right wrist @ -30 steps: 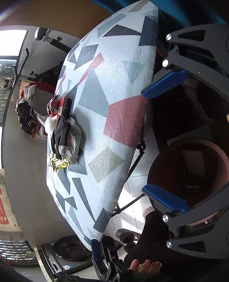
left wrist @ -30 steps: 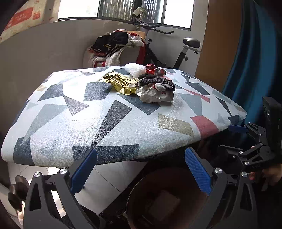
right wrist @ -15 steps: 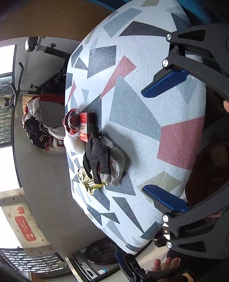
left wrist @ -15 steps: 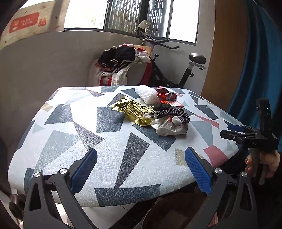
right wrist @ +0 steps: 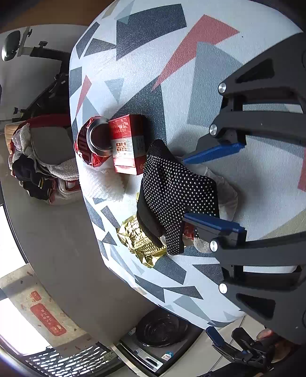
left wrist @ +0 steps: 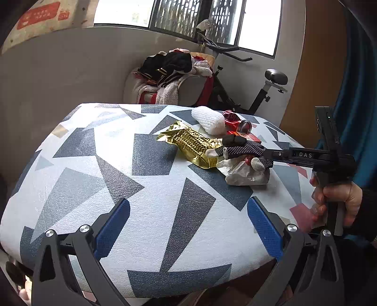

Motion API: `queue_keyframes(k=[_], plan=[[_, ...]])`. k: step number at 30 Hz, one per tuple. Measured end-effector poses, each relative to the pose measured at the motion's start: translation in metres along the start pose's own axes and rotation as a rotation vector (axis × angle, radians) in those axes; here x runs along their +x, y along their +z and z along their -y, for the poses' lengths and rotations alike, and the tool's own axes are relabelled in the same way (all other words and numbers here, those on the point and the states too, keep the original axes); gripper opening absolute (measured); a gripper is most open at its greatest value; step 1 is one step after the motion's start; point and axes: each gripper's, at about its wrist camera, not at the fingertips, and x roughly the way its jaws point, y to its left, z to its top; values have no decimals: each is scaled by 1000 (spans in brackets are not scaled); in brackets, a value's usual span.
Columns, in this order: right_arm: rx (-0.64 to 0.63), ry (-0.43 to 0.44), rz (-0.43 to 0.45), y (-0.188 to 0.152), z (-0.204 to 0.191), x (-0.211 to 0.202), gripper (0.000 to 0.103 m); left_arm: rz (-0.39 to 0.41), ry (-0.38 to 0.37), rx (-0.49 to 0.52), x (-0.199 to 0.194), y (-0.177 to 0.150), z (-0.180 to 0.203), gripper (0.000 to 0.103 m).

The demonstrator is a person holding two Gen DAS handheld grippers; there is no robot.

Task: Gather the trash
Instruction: 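Grasp the black dotted glove with the right gripper while the left grasps the gold foil wrapper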

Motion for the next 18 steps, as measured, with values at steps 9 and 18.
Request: queue_keyframes(k=[9, 18], plan=[[70, 73, 197, 20, 0, -53, 12, -21, -11, 0, 14, 10, 1, 97], [-53, -146, 389, 36, 15, -129, 12, -75, -35, -147, 42, 32, -12, 97]])
